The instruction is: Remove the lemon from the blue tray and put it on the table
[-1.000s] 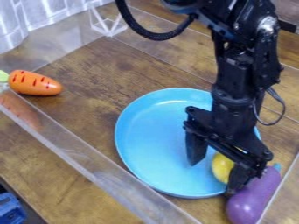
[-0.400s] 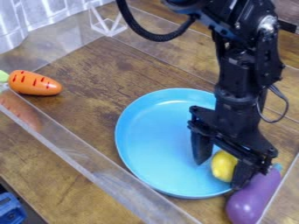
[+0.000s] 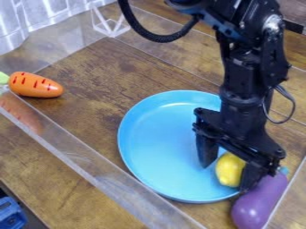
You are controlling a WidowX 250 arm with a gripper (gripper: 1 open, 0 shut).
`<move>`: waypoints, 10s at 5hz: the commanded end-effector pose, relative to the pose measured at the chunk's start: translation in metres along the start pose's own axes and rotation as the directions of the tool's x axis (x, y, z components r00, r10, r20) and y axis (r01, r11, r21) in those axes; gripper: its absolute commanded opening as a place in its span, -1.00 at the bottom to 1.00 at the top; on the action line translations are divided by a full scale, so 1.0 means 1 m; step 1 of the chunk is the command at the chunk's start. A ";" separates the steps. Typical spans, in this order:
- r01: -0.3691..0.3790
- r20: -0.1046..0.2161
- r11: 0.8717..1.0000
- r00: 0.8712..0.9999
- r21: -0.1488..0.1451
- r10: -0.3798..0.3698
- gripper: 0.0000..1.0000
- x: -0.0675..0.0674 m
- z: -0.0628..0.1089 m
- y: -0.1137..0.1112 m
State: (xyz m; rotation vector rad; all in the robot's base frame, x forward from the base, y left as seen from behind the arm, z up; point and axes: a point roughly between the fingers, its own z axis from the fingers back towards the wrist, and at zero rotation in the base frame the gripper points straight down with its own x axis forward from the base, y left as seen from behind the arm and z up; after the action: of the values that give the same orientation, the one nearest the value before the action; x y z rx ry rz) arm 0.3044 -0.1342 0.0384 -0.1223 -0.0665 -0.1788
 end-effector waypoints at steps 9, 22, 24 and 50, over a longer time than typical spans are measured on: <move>0.005 0.070 1.000 0.998 -0.024 -0.003 -1.00 0.010 0.047 -0.020; 0.042 0.058 0.999 0.997 -0.006 -0.042 -1.00 0.016 0.080 -0.003; 0.042 0.060 0.999 0.997 -0.004 -0.042 -1.00 0.017 0.084 0.000; -0.065 -0.012 0.991 0.998 0.117 0.067 -1.00 0.032 0.071 0.028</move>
State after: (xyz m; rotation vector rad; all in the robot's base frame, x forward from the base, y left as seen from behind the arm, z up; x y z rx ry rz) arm 0.3255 -0.1074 0.0692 0.0205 0.0613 -0.1275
